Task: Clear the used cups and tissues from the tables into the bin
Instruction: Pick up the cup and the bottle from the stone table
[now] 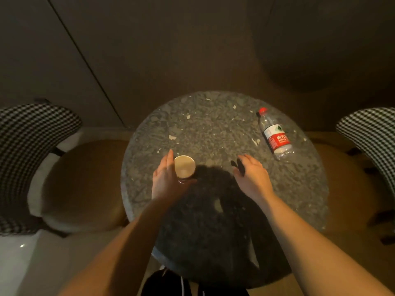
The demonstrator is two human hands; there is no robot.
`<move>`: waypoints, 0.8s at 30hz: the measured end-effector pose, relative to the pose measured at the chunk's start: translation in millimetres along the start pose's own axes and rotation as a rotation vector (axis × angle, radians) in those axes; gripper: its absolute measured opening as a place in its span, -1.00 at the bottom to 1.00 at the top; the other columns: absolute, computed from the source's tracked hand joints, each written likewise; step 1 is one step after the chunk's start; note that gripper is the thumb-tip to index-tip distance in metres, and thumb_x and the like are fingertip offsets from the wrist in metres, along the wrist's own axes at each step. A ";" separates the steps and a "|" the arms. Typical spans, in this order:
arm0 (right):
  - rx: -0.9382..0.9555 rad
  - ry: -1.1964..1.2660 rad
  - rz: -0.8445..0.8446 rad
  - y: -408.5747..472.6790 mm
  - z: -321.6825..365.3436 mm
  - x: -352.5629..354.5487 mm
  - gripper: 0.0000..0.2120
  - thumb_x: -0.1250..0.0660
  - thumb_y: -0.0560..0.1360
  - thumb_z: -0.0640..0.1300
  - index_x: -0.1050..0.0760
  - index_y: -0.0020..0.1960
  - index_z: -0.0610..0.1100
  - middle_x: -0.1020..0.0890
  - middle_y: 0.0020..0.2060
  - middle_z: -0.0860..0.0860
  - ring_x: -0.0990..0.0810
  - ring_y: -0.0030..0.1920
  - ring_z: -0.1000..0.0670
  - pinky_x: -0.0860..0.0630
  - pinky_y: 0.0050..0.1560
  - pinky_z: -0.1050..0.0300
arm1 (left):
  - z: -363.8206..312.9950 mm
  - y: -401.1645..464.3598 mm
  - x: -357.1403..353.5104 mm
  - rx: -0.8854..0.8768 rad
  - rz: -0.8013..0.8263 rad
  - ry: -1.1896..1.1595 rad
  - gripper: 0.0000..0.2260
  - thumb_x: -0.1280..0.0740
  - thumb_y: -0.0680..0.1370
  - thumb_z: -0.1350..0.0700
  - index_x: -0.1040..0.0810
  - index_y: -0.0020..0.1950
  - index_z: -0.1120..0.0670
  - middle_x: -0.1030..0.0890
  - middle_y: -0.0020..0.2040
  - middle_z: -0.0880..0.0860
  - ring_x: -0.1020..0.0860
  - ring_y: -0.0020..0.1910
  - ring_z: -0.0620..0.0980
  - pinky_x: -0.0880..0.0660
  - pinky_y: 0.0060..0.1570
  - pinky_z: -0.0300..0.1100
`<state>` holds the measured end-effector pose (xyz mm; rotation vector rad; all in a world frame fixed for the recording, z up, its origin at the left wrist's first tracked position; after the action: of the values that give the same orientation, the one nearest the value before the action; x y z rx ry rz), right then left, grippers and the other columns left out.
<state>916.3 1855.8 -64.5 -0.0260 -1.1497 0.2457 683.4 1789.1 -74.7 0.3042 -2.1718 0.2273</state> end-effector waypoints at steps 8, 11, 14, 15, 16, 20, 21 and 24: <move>0.039 -0.021 -0.038 26.0 -43.2 6.6 -0.52 -0.27 0.52 0.06 -0.38 0.37 -0.14 -0.43 0.36 -0.12 -0.37 0.37 -0.13 -0.32 0.36 -0.02 | -13.2 28.5 -33.8 0.047 -0.117 -0.130 -0.23 -0.60 0.26 0.07 -0.36 0.35 0.30 -0.46 0.24 0.27 -0.44 0.24 0.22 -0.35 0.22 -0.07; -0.012 -0.021 -0.142 52.7 -66.7 20.8 -0.37 -0.33 0.48 0.11 -0.29 0.43 -0.16 -0.35 0.41 -0.18 -0.31 0.40 -0.18 -0.31 0.37 -0.06 | -36.9 40.8 -38.5 -0.011 -0.142 -0.175 -0.31 -0.60 0.25 0.09 -0.43 0.28 0.25 -0.49 0.17 0.22 -0.48 0.15 0.18 -0.35 0.10 -0.16; -0.143 -0.015 -0.158 87.4 -94.0 34.6 -0.23 -0.33 0.46 0.18 -0.15 0.50 -0.17 -0.21 0.48 -0.20 -0.17 0.48 -0.20 -0.18 0.46 -0.11 | -58.0 56.0 -44.8 -0.057 -0.142 -0.182 -0.28 -0.61 0.23 0.05 -0.42 0.29 0.22 -0.49 0.19 0.18 -0.47 0.16 0.13 -0.36 0.10 -0.16; -0.170 -0.026 -0.150 99.5 -102.0 36.3 -0.20 -0.33 0.46 0.20 -0.11 0.51 -0.18 -0.18 0.50 -0.19 -0.13 0.49 -0.20 -0.14 0.48 -0.11 | -62.7 60.4 -47.2 -0.065 -0.143 -0.180 -0.27 -0.61 0.23 0.03 -0.42 0.30 0.20 -0.49 0.19 0.17 -0.47 0.16 0.11 -0.36 0.09 -0.18; -0.187 -0.036 -0.143 111.4 -108.9 37.0 -0.17 -0.33 0.45 0.21 -0.08 0.52 -0.18 -0.16 0.51 -0.19 -0.11 0.50 -0.20 -0.12 0.49 -0.11 | -66.4 64.4 -49.4 -0.065 -0.145 -0.177 -0.27 -0.61 0.22 0.02 -0.42 0.30 0.19 -0.49 0.20 0.15 -0.47 0.16 0.09 -0.35 0.08 -0.21; -0.291 -0.013 -0.108 144.3 -128.6 33.5 -0.11 -0.41 0.40 0.20 -0.07 0.51 -0.16 -0.22 0.48 -0.18 -0.20 0.47 -0.21 -0.23 0.42 -0.13 | -73.5 77.2 -62.3 -0.067 -0.128 -0.159 -0.29 -0.62 0.21 0.00 -0.44 0.26 0.17 -0.50 0.15 0.14 -0.48 0.11 0.10 -0.31 0.04 -0.25; -0.332 -0.003 -0.105 147.9 -131.8 31.4 -0.14 -0.42 0.39 0.18 -0.12 0.49 -0.18 -0.31 0.43 -0.20 -0.30 0.41 -0.23 -0.33 0.36 -0.13 | -74.5 79.3 -65.6 -0.067 -0.120 -0.150 -0.29 -0.62 0.21 0.00 -0.44 0.26 0.17 -0.50 0.14 0.14 -0.48 0.11 0.10 -0.30 0.03 -0.26; -0.423 0.005 -0.118 149.1 -136.1 25.2 -0.30 -0.44 0.38 0.15 -0.29 0.35 -0.20 -0.50 0.23 -0.20 -0.49 0.22 -0.22 -0.50 0.13 -0.09 | -78.2 82.8 -72.1 -0.036 -0.099 -0.151 -0.29 -0.60 0.22 -0.03 -0.41 0.27 0.14 -0.47 0.16 0.11 -0.45 0.12 0.05 -0.28 0.04 -0.29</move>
<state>1022.5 2020.3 -119.6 -0.3306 -1.1774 -0.1053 759.5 1898.9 -92.7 0.4193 -2.2992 0.1128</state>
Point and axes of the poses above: each hand's wrist, its own y-axis towards the middle knuckle, its own x-axis out of the back of the hand, z = x × y, the point moved 1 cm from there along y, towards the middle knuckle
